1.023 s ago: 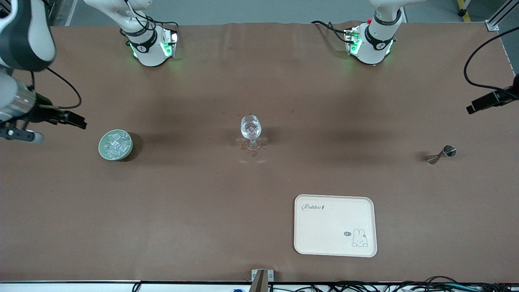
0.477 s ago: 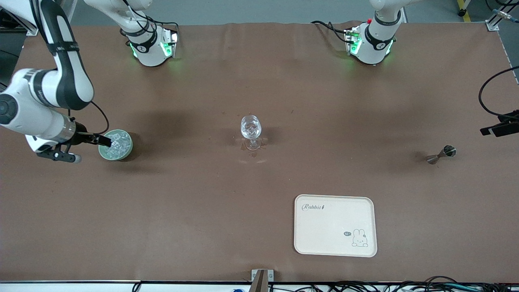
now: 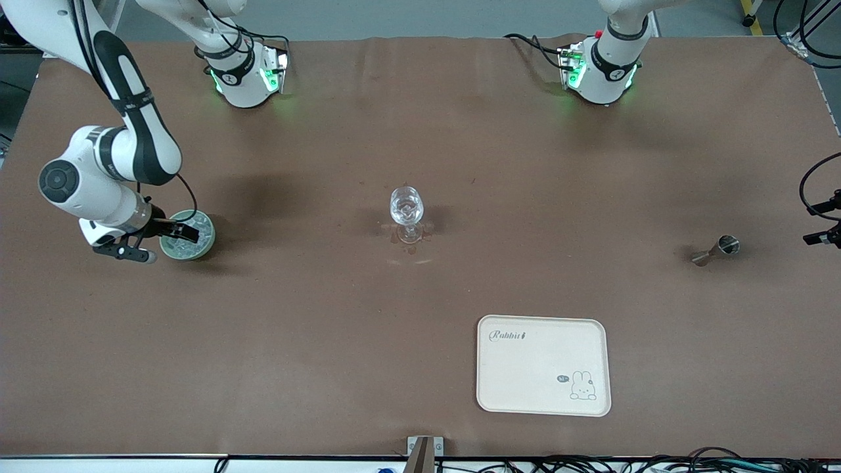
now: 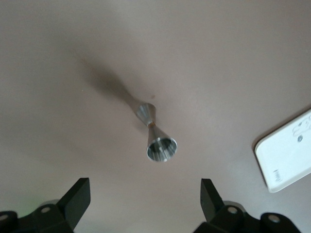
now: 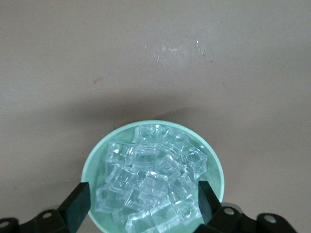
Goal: Pour wine and add ice with both arms
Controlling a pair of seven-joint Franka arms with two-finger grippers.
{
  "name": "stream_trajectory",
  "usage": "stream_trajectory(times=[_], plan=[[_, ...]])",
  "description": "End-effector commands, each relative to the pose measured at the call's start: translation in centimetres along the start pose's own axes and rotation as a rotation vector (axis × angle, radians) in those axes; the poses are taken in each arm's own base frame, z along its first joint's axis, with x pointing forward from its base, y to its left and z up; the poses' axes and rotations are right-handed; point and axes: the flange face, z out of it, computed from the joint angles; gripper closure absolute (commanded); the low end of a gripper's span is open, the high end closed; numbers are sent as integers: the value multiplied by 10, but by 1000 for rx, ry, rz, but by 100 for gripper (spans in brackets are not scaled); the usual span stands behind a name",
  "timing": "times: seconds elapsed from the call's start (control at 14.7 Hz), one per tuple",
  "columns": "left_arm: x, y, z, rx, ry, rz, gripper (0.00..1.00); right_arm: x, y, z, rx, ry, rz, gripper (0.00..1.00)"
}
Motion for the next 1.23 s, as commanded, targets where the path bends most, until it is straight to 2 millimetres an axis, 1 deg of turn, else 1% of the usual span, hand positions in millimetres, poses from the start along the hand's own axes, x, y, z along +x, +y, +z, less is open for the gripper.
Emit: stream_trajectory(times=[0.0,0.07,0.14,0.2,0.34,0.41,0.55,0.61,0.75,0.89,1.09,1.16], plan=[[27,-22,23,-30,-39,-96,0,-10,4,5,0,7,-1,19],[36,-32,38,-37,-72,-132,0,-10,6,8,0,3,3,26],[42,-38,48,-54,-88,-163,0,-10,6,9,-1,0,3,32],[45,-38,60,-64,-109,-177,0,-10,5,10,-1,-1,2,38],[50,-43,78,-56,-135,-203,0,-11,6,13,-1,-4,3,39],[51,-40,89,-48,-147,-209,0,-11,6,14,-1,-3,3,39],[57,-44,106,-67,-165,-234,0,-11,5,18,-2,-1,3,41],[60,-47,116,-83,-179,-263,0,-10,7,20,-2,8,6,41],[64,-49,141,-97,-247,-382,0,-11,6,26,-2,20,3,41],[66,-55,150,-94,-269,-425,0,-12,6,26,-2,11,1,41],[67,-62,178,-54,-376,-440,0,-14,7,27,-4,-12,3,41],[70,-70,182,-73,-398,-454,0,-14,7,26,-4,-15,4,42]])
